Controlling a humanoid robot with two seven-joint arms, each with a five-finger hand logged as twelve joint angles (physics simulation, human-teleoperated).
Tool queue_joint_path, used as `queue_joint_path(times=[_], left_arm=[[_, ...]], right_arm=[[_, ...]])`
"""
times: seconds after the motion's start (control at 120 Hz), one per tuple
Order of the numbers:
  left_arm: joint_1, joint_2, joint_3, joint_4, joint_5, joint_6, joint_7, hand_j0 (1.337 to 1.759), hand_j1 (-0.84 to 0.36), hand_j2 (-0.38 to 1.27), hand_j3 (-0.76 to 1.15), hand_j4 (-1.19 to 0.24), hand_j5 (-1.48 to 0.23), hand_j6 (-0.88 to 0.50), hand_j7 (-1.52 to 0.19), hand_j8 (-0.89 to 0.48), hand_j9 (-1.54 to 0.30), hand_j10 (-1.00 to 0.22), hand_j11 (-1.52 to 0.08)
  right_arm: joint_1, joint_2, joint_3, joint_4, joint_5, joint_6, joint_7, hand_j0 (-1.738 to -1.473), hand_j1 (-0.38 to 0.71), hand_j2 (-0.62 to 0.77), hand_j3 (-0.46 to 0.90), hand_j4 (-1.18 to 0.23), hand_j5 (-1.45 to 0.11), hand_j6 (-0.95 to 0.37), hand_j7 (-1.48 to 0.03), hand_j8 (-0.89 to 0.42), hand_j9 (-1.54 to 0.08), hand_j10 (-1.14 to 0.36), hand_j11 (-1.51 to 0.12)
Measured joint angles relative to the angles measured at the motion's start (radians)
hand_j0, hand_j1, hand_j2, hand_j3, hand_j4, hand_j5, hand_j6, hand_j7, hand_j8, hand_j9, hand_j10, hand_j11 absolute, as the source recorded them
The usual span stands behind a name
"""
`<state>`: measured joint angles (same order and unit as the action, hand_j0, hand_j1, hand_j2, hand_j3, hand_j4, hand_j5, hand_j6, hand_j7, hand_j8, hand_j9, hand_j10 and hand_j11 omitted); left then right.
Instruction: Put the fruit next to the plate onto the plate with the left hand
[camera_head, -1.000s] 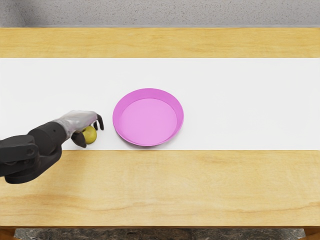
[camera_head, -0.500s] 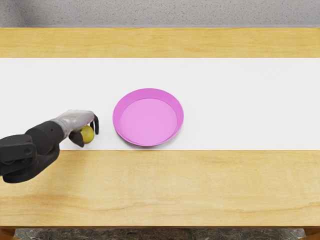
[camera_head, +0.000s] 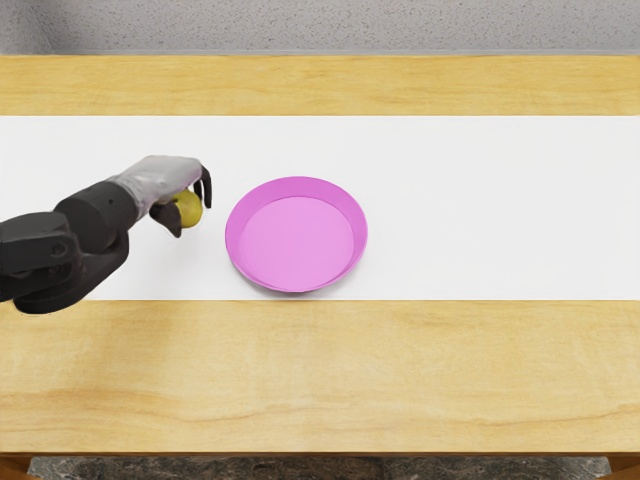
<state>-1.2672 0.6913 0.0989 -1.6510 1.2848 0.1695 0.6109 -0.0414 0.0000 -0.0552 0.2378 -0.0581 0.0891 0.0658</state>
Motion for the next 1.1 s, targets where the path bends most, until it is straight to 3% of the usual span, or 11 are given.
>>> queue_joint_path(times=[0.225,0.542,0.875,1.1], left_arm=[[-0.029,-0.103,-0.025,0.001,-0.009,-0.002,-0.001,1.656,-0.32,0.37,0.00,-0.63,-0.90,-0.45,-0.88,-0.40,-0.87,-0.64,-0.87],[-0.006,-0.246,-0.039,0.042,0.000,-0.002,0.000,1.656,-0.31,0.36,0.00,-0.64,-0.89,-0.46,-0.87,-0.41,-0.86,-0.64,-0.86],[0.047,-0.283,-0.031,0.096,0.011,0.000,0.000,1.657,-0.32,0.36,0.00,-0.61,-0.83,-0.47,-0.82,-0.42,-0.81,-0.63,-0.82],[0.041,-0.275,-0.048,0.120,-0.055,0.003,0.000,1.658,0.07,0.14,0.00,-0.26,-0.35,-0.21,-0.34,-0.20,-0.34,-0.26,-0.34]], right_arm=[[0.000,0.000,0.000,0.000,0.000,0.000,0.000,-1.658,-0.33,0.00,0.00,-0.01,-0.02,-0.01,-0.02,-0.01,-0.02,-0.01,-0.02],[0.000,0.000,0.000,0.000,0.000,0.000,0.000,-1.658,-0.33,0.00,0.00,-0.01,-0.02,-0.01,-0.02,-0.01,-0.02,-0.01,-0.02],[0.000,0.000,0.000,0.000,0.000,0.000,0.000,-1.658,-0.33,0.00,0.00,-0.01,-0.02,-0.01,-0.02,-0.01,-0.02,-0.01,-0.02],[0.000,0.000,0.000,0.000,0.000,0.000,0.000,-1.658,-0.33,0.00,0.00,-0.01,-0.02,-0.01,-0.02,-0.01,-0.02,-0.01,-0.02]])
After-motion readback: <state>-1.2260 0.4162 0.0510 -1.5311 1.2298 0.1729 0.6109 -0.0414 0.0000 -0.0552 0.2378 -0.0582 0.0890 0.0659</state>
